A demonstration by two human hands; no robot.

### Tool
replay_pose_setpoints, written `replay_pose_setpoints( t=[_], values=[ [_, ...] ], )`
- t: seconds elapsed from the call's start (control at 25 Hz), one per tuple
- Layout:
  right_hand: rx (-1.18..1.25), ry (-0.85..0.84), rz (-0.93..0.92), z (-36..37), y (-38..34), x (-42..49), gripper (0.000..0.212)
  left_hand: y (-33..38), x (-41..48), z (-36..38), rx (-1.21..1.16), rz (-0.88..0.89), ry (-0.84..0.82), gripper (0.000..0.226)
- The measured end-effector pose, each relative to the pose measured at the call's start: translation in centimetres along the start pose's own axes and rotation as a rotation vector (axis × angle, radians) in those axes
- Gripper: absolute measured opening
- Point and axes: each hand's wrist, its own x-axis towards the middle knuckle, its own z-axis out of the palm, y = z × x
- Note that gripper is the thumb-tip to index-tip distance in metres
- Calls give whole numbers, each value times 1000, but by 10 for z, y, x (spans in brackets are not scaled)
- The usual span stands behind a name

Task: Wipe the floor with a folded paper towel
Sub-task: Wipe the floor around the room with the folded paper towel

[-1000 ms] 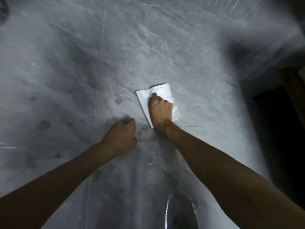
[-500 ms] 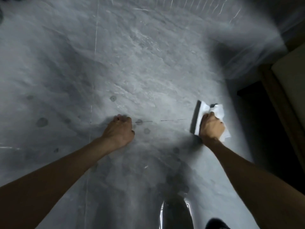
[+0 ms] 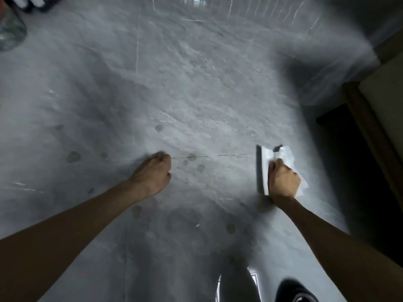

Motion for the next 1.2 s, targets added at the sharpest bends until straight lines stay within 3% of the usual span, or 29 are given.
replay_pose_setpoints(
  t=[0.08, 0.12, 0.2, 0.28, 0.36, 0.44, 0.48, 0.52, 0.56, 0.64, 0.68, 0.72, 0.8, 0.92, 1.0, 1.04, 1.08, 1.2],
  values=[
    [87, 39, 178, -1, -42, 7, 29, -6, -1, -5, -44, -41, 4, 24],
    [103, 36, 160, -3, -72, 8, 29, -9, -2, -6, -71, -67, -1, 22],
    [130, -46, -128, -2, -141, -13, 27, -18, -10, -5, -128, -129, 4, 12],
    [170, -123, -566, -3, -196, -65, 16, -25, -15, -4, -192, -195, 99, 10],
    [227, -139, -1032, -4, -212, -97, 14, -32, -19, -6, -245, -251, 202, 13],
    [208, -110, -1284, -2, -188, -73, 11, -38, -18, -7, -244, -260, 226, 13],
    [190, -122, -1263, 2, -171, -53, 6, -40, -18, -5, -237, -265, 197, 14],
    [115, -166, -1102, 2, -152, -28, 11, -41, -18, -4, -224, -271, 143, 15],
    [-6, -193, -840, 2, -132, -3, 19, -41, -18, -1, -204, -265, 80, 20],
    [-24, -50, -286, 0, -104, 32, 27, -39, -19, 4, -138, -201, -18, 41],
    [38, -7, -89, -2, -108, 38, 29, -39, -19, 5, -102, -168, -46, 48],
    [81, 2, -18, -2, -121, 33, 30, -40, -19, 4, -80, -153, -51, 51],
    [115, 0, -225, 3, -162, 2, 27, -42, -15, 5, -93, -191, -34, 47],
    [118, -63, -942, 8, -195, -72, 13, -36, -10, 12, -42, -258, 8, 46],
    [122, -149, -1217, 5, -172, -60, 21, -29, -5, 16, 38, -287, 19, 57],
    [120, -134, -1193, 6, -150, -39, 27, -25, -4, 18, 58, -282, 32, 59],
    [99, -128, -1049, 4, -122, -18, 30, -21, -2, 21, 67, -261, 49, 59],
    [-1, -63, -290, -1, -21, 16, 28, -5, 1, 23, 93, -221, 0, 57]
  ],
)
